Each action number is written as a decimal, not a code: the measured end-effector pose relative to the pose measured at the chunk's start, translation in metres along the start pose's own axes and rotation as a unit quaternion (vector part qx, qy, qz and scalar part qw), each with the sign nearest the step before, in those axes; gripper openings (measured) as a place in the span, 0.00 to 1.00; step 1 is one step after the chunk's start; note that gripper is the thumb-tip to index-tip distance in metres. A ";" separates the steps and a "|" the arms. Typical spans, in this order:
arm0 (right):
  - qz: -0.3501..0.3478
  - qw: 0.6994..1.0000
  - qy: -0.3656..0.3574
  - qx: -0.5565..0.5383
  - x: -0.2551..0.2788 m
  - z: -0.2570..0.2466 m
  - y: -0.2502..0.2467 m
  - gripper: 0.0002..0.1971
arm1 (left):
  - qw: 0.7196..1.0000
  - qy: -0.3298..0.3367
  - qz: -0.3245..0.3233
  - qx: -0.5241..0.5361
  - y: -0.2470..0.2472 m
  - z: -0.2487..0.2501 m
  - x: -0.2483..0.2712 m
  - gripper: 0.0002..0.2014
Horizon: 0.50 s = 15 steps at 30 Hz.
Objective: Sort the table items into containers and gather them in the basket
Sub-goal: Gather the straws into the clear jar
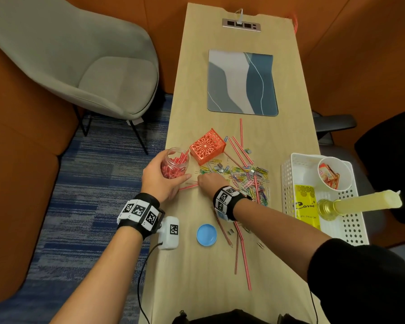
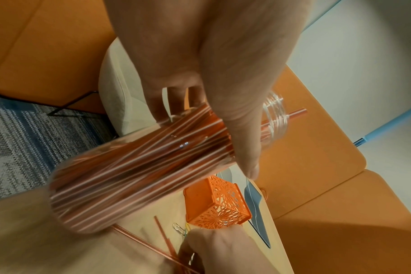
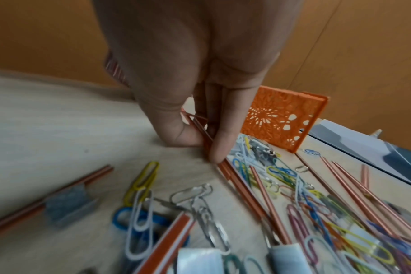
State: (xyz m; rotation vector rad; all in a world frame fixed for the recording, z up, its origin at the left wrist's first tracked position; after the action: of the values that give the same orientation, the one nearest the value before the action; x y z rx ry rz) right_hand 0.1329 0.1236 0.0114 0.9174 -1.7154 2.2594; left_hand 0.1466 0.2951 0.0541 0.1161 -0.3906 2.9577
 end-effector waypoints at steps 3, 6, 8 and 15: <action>-0.015 1.000 0.015 0.014 0.007 0.012 -0.008 0.13 | 1.000 0.001 -0.002 0.003 0.003 0.004 -0.001 0.37; -0.021 0.998 0.052 -0.018 0.016 0.026 -0.014 0.13 | 1.000 0.009 -0.006 -0.001 0.005 0.008 -0.003 0.36; -0.020 0.994 0.081 -0.065 0.023 0.042 -0.018 0.11 | 1.000 0.015 -0.007 -0.007 0.007 0.012 -0.004 0.37; 0.157 0.868 0.180 -0.435 0.088 0.119 -0.039 0.10 | 0.999 0.031 -0.010 -0.016 0.011 0.029 -0.003 0.36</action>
State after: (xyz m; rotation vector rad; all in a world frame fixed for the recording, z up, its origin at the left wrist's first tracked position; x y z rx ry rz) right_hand 0.1256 0.0073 0.1103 0.0154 -2.4212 1.3356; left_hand 0.1497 0.2763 0.0786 0.0239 -0.4248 2.9253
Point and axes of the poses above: each hand's wrist, its own x-axis away from the middle knuckle, its own y-axis out of the palm, z = x × y, the point moved 2 cm from there along -x, towards the middle knuckle, and after that the axes turned 7 degrees about x, right-handed, at the moved point
